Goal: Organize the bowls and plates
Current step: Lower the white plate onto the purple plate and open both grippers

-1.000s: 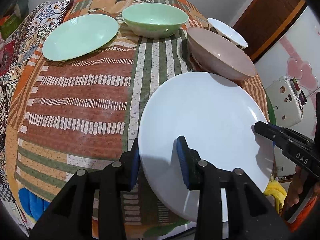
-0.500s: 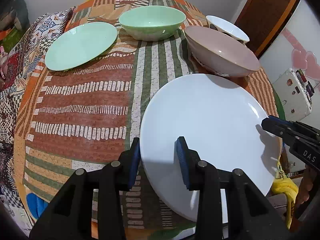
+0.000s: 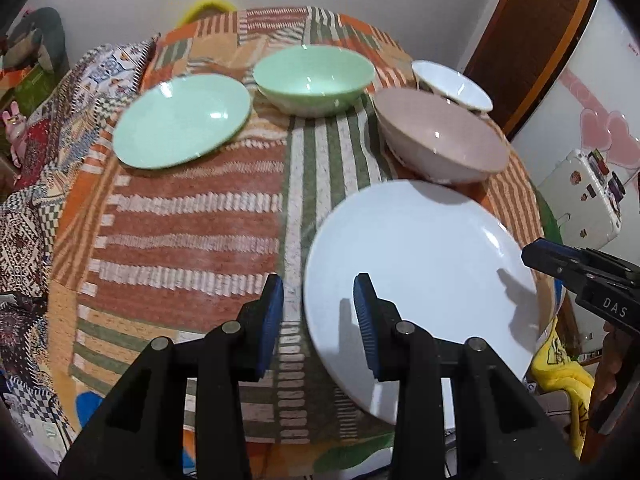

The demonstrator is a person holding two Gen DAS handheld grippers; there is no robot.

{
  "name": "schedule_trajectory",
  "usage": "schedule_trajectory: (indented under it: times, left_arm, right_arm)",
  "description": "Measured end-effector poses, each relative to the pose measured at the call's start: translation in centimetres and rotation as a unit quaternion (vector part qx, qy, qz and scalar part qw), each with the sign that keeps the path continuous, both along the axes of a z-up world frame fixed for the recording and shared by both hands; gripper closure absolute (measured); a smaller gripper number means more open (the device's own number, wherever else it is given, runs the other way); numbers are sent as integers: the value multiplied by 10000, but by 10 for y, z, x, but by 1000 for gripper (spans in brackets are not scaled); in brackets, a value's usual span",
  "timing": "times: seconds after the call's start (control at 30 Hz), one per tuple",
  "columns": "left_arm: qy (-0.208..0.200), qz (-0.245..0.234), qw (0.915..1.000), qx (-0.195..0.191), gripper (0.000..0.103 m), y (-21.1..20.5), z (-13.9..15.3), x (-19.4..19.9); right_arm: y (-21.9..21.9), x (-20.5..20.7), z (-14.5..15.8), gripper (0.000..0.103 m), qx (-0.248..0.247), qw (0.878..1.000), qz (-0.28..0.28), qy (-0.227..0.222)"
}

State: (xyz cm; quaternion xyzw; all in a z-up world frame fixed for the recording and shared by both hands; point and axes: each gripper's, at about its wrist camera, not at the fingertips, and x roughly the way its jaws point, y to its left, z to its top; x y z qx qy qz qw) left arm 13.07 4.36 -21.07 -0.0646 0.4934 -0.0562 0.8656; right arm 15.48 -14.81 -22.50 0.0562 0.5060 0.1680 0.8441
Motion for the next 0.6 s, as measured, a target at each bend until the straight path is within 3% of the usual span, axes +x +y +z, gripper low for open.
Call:
schedule_trajectory:
  times: [0.23, 0.43, 0.5, 0.6]
  left_arm:
    - [-523, 304, 9981, 111, 65, 27, 37, -10]
    - [-1028, 696, 9917, 333, 51, 59, 70, -16]
    - [-1115, 787, 9897, 435, 50, 68, 75, -15]
    - [-1202, 959, 9863, 602, 45, 84, 81, -12]
  right_arm:
    - [21, 3, 28, 68, 35, 9987, 218, -463]
    - [47, 15, 53, 66, 197, 9953, 417, -851]
    - [58, 19, 61, 59, 274, 9933, 499, -1002]
    - [71, 28, 68, 57, 375, 9913, 601, -1114]
